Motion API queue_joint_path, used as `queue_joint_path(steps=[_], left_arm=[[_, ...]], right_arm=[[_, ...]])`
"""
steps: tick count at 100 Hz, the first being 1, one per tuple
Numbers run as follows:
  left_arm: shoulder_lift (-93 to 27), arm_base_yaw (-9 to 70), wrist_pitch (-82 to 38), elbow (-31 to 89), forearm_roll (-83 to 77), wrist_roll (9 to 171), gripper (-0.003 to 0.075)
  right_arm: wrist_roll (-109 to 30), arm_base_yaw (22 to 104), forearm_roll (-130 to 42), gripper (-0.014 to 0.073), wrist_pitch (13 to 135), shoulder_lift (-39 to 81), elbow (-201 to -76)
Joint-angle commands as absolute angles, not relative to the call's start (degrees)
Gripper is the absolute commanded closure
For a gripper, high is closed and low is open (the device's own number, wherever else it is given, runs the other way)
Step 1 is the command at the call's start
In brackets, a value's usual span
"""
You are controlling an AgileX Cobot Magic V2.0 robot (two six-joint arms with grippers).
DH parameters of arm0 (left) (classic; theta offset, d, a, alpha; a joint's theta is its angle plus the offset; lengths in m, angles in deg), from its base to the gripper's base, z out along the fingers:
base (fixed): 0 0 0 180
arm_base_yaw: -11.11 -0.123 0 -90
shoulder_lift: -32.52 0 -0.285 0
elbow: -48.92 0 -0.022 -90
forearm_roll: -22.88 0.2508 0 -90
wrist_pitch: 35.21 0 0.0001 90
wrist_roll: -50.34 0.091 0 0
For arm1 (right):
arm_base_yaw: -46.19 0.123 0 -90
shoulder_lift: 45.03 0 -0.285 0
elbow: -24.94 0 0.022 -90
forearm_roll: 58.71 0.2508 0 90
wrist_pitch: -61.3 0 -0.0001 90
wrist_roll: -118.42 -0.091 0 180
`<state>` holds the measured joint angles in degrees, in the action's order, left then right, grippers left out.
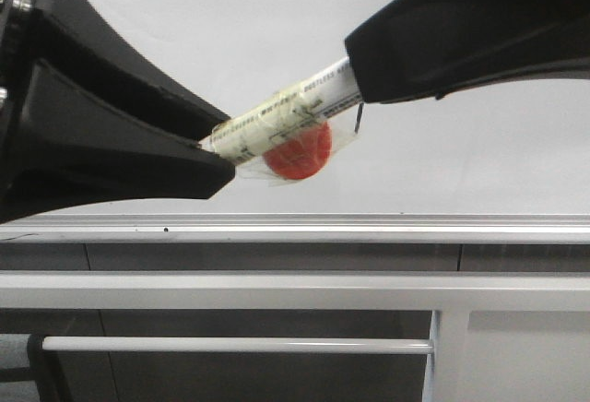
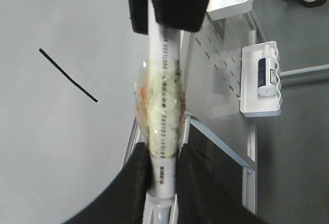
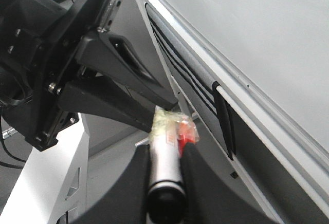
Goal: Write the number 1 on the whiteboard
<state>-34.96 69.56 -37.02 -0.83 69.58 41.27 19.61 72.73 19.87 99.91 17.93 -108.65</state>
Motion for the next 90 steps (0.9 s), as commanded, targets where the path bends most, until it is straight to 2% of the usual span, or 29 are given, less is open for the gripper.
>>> queue_joint_path(steps=[1, 15, 20, 27, 32, 37, 43, 73, 78, 88, 90], left_arm=[[-34.43, 70.06, -38.35, 0.95, 69.40, 41.20, 0.0741], [-34.43, 70.06, -38.35, 0.95, 69.40, 41.20, 0.0741], [-34.43, 70.06, -38.35, 0.95, 69.40, 41.20, 0.0741], [-34.43, 70.06, -38.35, 0.95, 69.36, 41.20, 0.0741], [-34.43, 70.06, -38.35, 0.95, 69.25, 41.20, 0.0741], [-34.43, 70.06, -38.35, 0.95, 69.20, 41.20, 0.0741], [-34.43, 70.06, -38.35, 0.95, 68.29, 41.09, 0.0741], [-34.43, 70.06, -40.14, 0.74, 60.60, 41.09, 0.0741], [-34.33, 70.06, -41.51, 0.44, 58.93, 41.09, 0.0741], [-33.97, 70.06, -46.78, -1.32, 55.66, 41.09, 0.0741], [-33.86, 70.06, -47.60, -1.59, 54.47, 41.09, 0.0741]], right_arm=[[19.99, 72.69, 22.48, 0.0636, 102.15, 17.75, -110.61], [19.99, 72.69, 23.25, 0.0628, 102.56, 17.75, -110.61], [19.99, 72.69, 23.25, 0.0581, 102.98, 17.75, -110.68], [19.99, 72.69, 24.41, 0.0433, 102.99, 17.75, -110.68], [19.99, 72.69, 25.68, 0.0273, 102.36, 17.75, -110.68], [19.99, 72.69, 26.57, 0.0155, 100.80, 17.75, -110.68], [20.65, 72.69, 27.30, 0.0100, 98.03, 17.75, -110.75], [24.69, 72.69, 27.49, 0.0263, 92.95, 14.26, -114.61], [24.69, 72.69, 26.52, 0.0352, 91.88, 13.10, -114.61], [24.69, 72.69, 23.99, 0.0630, 91.36, 10.26, -114.61], [24.69, 72.69, 24.02, 0.0664, 91.36, 9.72, -114.61]])
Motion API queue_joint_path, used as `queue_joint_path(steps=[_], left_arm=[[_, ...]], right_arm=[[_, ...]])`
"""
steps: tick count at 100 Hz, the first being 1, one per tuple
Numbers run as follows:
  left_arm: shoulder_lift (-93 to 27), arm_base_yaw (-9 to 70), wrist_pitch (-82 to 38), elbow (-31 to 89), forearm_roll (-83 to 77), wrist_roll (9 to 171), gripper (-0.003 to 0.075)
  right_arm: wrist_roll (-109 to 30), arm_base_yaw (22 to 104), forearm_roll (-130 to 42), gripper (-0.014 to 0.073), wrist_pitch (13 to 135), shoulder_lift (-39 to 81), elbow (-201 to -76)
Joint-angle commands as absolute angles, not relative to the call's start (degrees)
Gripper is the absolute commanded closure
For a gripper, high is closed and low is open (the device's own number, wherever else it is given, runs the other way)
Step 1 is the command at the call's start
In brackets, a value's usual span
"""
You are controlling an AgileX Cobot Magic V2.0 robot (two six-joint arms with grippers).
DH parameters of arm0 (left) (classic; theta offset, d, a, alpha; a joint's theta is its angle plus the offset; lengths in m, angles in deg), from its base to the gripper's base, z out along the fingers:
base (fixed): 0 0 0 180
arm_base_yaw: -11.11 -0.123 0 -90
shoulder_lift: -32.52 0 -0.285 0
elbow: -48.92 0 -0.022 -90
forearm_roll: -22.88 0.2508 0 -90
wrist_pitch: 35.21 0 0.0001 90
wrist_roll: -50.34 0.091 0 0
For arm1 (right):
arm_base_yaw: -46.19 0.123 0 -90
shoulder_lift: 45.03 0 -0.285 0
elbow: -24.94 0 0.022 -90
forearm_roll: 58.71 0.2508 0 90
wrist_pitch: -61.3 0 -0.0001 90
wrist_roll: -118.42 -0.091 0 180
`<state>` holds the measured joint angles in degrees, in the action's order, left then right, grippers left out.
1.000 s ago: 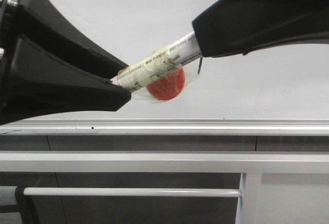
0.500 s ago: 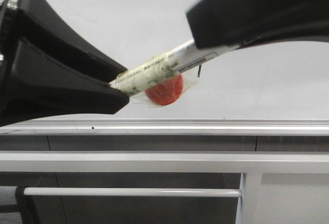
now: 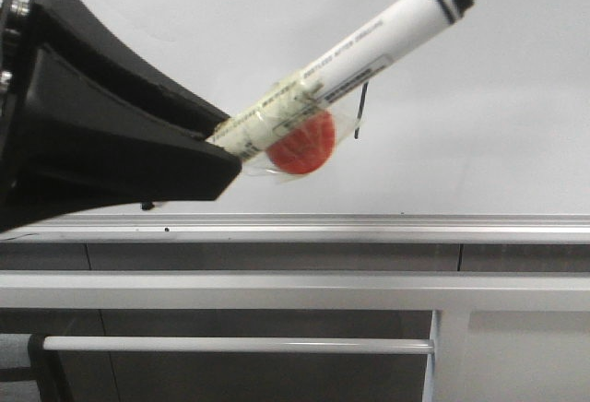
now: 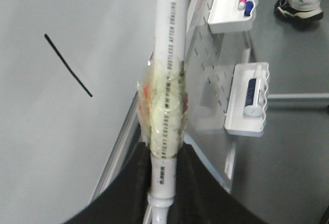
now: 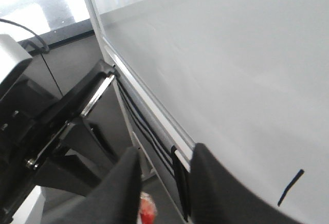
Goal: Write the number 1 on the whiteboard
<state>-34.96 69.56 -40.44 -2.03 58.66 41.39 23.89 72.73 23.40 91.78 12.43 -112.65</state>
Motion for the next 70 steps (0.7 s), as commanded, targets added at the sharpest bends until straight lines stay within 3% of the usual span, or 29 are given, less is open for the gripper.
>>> queue_joint_path(steps=[1, 25, 41, 54, 70], left_arm=[[-33.92, 70.06, -47.82, -1.89, 54.09, 41.09, 0.0741], [-33.57, 68.98, -58.47, -7.40, 42.86, 42.52, 0.0741], [-33.57, 68.68, -76.53, -15.73, 22.19, 53.03, 0.0741], [-33.57, 69.94, -91.50, -22.66, 14.60, 54.56, 0.0741], [-33.79, 70.67, -95.59, -25.83, 6.72, 56.38, 0.0741]], right_arm=[[24.69, 72.69, 24.02, 0.0662, 91.36, 9.54, -114.61], [24.69, 72.69, 21.35, 0.0658, 88.74, 3.09, -114.38], [24.69, 72.69, 21.08, 0.0658, 82.19, -2.35, -111.46], [24.69, 72.69, 21.08, 0.0658, 77.02, -7.21, -107.75], [24.69, 72.69, 21.08, 0.0658, 73.37, -11.58, -103.41]])
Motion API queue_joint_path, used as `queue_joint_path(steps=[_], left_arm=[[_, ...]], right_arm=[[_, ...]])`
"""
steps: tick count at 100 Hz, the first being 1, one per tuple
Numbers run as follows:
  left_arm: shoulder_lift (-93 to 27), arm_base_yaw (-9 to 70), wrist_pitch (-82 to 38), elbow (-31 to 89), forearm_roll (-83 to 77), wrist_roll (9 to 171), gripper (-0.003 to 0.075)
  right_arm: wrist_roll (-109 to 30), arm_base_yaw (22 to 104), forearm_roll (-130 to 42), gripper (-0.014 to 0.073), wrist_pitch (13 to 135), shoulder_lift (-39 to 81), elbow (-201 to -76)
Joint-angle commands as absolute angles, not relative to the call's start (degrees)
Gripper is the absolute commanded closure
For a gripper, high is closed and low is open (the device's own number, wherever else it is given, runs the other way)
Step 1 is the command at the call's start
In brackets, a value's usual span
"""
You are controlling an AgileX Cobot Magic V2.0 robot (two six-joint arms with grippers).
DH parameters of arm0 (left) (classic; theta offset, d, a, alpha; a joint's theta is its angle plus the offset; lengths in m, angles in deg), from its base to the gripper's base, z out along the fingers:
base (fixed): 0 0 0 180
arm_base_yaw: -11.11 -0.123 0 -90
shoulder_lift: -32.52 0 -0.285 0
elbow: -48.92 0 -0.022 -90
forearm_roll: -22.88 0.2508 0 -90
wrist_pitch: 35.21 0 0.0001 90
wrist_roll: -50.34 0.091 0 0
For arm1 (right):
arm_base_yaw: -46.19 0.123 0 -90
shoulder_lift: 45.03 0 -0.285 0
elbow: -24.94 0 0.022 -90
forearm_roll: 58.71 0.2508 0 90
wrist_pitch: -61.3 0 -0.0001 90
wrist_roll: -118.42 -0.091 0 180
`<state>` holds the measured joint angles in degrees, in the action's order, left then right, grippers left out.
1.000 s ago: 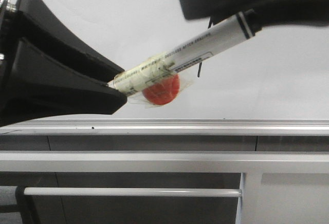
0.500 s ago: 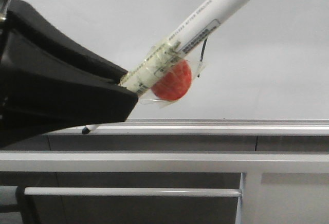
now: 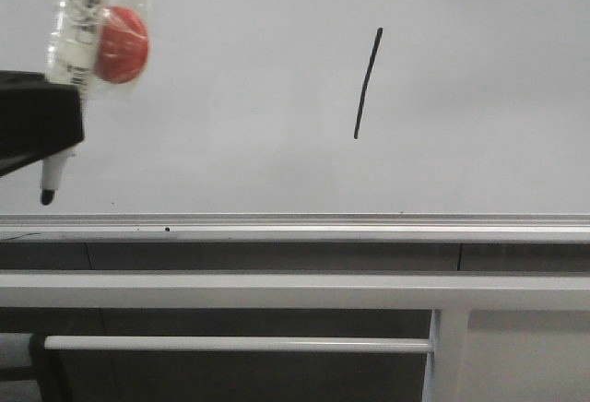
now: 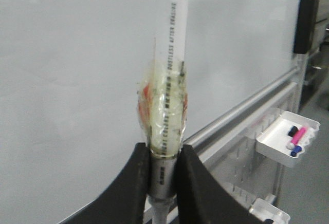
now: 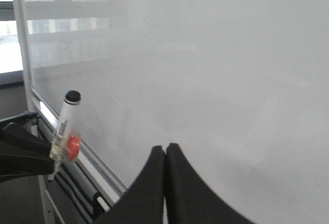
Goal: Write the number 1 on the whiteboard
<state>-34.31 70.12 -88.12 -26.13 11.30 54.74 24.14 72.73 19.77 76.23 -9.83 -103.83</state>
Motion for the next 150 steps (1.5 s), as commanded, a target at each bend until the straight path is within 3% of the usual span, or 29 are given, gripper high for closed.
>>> queue_joint_path(steps=[1, 34, 54, 75, 150], left_arm=[[-33.79, 70.67, -95.73, -25.92, 6.48, 56.67, 0.0741], [-36.80, 70.79, -98.54, -25.92, 2.31, 59.12, 0.0741], [-48.03, 73.89, -114.64, -25.92, 1.00, 54.44, 0.0741], [-58.90, 77.69, -114.55, -22.31, -3.22, 51.69, 0.0741], [-57.76, 78.02, -114.55, -17.32, -9.63, 54.75, 0.0741]], right_arm=[[24.69, 72.69, 21.08, 0.0658, 73.27, -11.68, -103.25], [24.69, 72.69, 21.21, 0.0658, 73.27, -12.62, -98.86], [24.69, 72.69, 21.21, 0.0658, 74.46, -12.62, -97.15], [24.69, 72.69, 21.21, 0.0658, 74.20, -12.62, -95.71], [24.69, 72.69, 21.21, 0.0658, 70.52, -12.52, -92.84]])
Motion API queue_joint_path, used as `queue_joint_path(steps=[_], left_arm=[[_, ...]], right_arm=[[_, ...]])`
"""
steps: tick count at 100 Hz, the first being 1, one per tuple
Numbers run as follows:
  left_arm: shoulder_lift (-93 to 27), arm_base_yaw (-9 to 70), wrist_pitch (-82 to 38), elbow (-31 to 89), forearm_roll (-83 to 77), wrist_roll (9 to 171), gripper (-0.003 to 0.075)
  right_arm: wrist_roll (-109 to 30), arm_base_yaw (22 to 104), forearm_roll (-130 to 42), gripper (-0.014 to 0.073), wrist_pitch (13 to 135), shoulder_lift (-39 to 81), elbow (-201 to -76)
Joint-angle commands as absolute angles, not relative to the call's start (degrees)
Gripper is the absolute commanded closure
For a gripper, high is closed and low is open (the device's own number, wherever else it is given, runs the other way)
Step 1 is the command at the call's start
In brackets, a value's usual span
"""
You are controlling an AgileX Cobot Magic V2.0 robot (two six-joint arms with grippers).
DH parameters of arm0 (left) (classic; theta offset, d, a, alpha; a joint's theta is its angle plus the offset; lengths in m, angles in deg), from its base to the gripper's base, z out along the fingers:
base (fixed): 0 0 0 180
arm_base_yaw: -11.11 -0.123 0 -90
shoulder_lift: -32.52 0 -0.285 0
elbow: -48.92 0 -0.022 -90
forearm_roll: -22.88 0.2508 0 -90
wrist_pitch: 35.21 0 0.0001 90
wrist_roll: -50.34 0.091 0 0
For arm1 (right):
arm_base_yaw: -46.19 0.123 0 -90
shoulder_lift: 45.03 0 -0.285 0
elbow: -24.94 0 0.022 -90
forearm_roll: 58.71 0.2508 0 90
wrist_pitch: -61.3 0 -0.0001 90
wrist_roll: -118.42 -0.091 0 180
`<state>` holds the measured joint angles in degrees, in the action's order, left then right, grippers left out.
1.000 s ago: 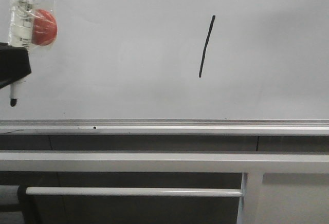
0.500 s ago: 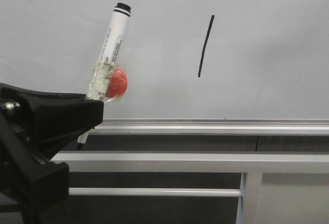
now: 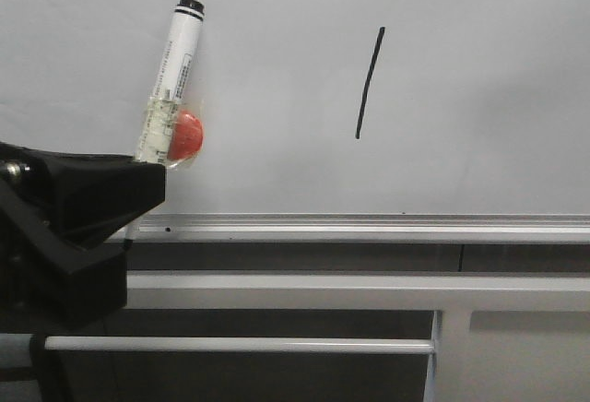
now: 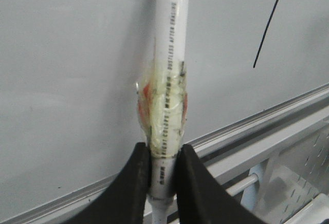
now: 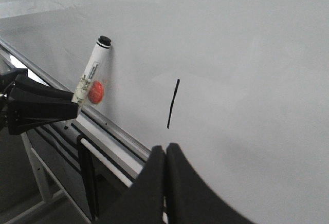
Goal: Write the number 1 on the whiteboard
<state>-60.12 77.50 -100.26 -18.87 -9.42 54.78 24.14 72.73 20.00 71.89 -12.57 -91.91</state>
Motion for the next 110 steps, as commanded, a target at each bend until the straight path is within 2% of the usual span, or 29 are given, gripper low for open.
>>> queue_joint_path(steps=[1, 71, 110], left_arm=[[-57.63, 78.02, -114.55, -17.29, -9.63, 54.75, 0.0741], [-55.77, 77.88, -114.55, -15.03, -14.40, 57.02, 0.0741], [-58.93, 76.41, -114.55, -12.64, -14.56, 56.06, 0.0741]], right_arm=[[24.69, 72.69, 21.21, 0.0658, 70.52, -12.52, -92.75], [24.69, 72.69, 21.68, 0.0658, 71.12, -12.52, -92.62], [24.69, 72.69, 21.68, 0.0658, 72.03, -12.52, -92.62]])
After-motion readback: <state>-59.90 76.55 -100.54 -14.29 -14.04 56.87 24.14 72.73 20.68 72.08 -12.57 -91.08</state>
